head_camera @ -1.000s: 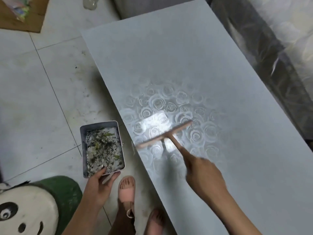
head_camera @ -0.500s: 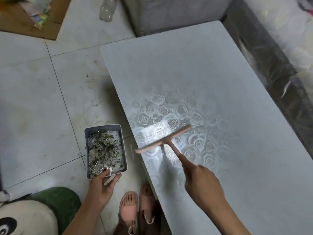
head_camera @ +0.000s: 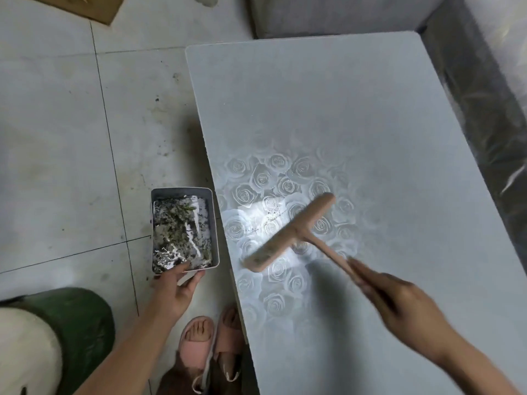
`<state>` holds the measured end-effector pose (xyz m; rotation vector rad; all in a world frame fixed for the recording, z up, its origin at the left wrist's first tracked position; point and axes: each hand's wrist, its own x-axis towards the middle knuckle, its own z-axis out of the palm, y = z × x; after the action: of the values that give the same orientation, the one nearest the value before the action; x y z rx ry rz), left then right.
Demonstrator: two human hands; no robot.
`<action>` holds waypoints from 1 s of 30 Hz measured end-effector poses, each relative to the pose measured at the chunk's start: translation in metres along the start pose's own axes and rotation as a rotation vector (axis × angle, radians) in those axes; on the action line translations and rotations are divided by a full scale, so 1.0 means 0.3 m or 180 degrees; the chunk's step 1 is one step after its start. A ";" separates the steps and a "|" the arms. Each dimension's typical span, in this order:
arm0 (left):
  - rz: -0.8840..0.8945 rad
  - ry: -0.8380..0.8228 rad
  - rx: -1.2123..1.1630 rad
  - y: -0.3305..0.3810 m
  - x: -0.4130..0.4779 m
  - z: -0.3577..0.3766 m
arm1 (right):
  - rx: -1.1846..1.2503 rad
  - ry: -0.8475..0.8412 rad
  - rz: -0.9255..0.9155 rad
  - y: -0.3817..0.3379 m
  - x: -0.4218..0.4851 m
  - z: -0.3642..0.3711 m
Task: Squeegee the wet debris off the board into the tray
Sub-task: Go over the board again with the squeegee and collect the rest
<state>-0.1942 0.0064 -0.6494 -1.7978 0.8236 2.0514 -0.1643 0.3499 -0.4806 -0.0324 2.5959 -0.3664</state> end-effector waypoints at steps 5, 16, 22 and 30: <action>0.0075 -0.0022 -0.0100 -0.031 0.040 0.037 | -0.0304 -0.0497 0.0076 0.208 0.135 -0.086; -0.0048 -0.0080 -0.0491 -0.060 0.075 0.087 | -0.0686 -0.0382 -0.0887 0.227 0.542 -0.262; 0.0132 -0.0019 -0.0467 -0.071 0.077 0.098 | -0.1015 -0.0614 -0.0897 0.116 0.628 -0.273; 0.0114 0.0055 -0.0449 -0.068 0.076 0.102 | -0.1570 -0.0092 -0.1766 -0.202 0.633 -0.252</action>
<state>-0.2113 0.0372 -0.6746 -1.8890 0.7376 2.1689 -0.3692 0.2931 -0.4945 -0.9280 2.5456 0.0979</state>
